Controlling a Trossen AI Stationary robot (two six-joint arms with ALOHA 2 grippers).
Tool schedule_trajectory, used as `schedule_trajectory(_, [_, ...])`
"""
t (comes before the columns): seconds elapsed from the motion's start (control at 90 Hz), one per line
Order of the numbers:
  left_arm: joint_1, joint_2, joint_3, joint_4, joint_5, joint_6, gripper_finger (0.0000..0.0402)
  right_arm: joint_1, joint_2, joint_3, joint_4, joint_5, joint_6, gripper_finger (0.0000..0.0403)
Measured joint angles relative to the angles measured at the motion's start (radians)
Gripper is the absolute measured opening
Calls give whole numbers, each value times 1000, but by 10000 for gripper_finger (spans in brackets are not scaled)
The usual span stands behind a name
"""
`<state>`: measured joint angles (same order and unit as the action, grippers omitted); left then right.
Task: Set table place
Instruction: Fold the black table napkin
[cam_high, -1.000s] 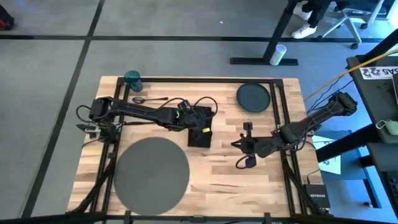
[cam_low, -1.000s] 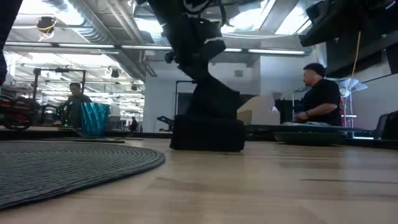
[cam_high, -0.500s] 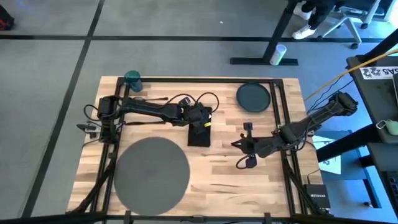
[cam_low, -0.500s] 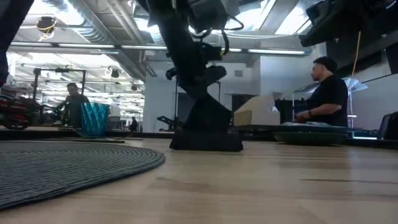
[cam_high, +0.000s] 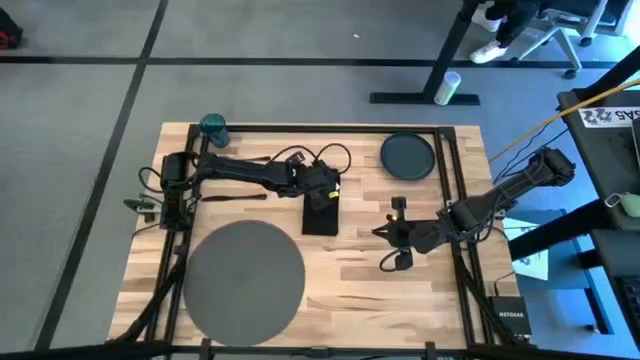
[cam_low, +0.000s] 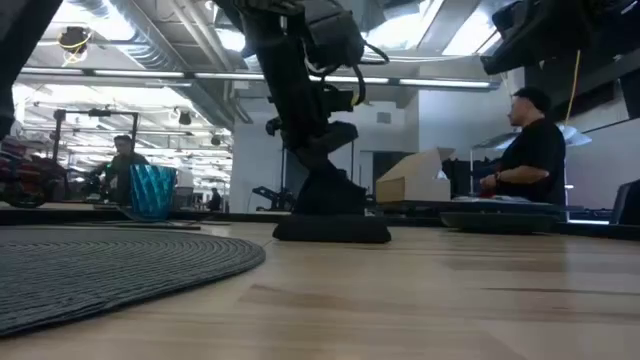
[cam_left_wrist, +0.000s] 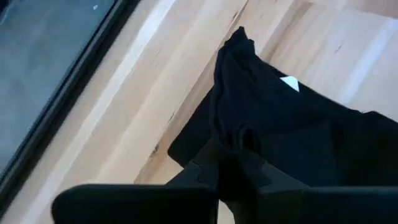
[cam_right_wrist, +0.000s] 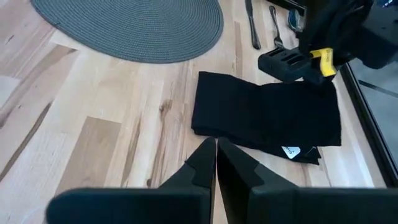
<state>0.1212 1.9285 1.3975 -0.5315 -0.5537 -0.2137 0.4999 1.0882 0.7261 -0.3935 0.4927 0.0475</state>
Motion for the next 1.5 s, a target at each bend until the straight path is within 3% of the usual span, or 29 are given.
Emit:
schedule_trajectory(0.656, [1, 2, 0, -3, 0, -27, 115, 0, 0, 0, 1, 0, 0, 0])
schedule_trajectory(1.033, [19, 2, 0, -13, -38, -19, 160, 0, 0, 0, 1, 0, 0, 0])
schedule_trajectory(1.167, [25, 0, 0, -35, -40, -13, 139, -1, 5, 0, 3, -6, 0, 0])
schedule_trajectory(1.378, [1, -8, 0, -143, -51, 9, 22, -12, 75, 0, 24, -8, -16, 0])
schedule_trajectory(1.5, [-23, -8, 0, -205, -93, -18, 3, -34, 124, 0, 77, -8, -53, 0])
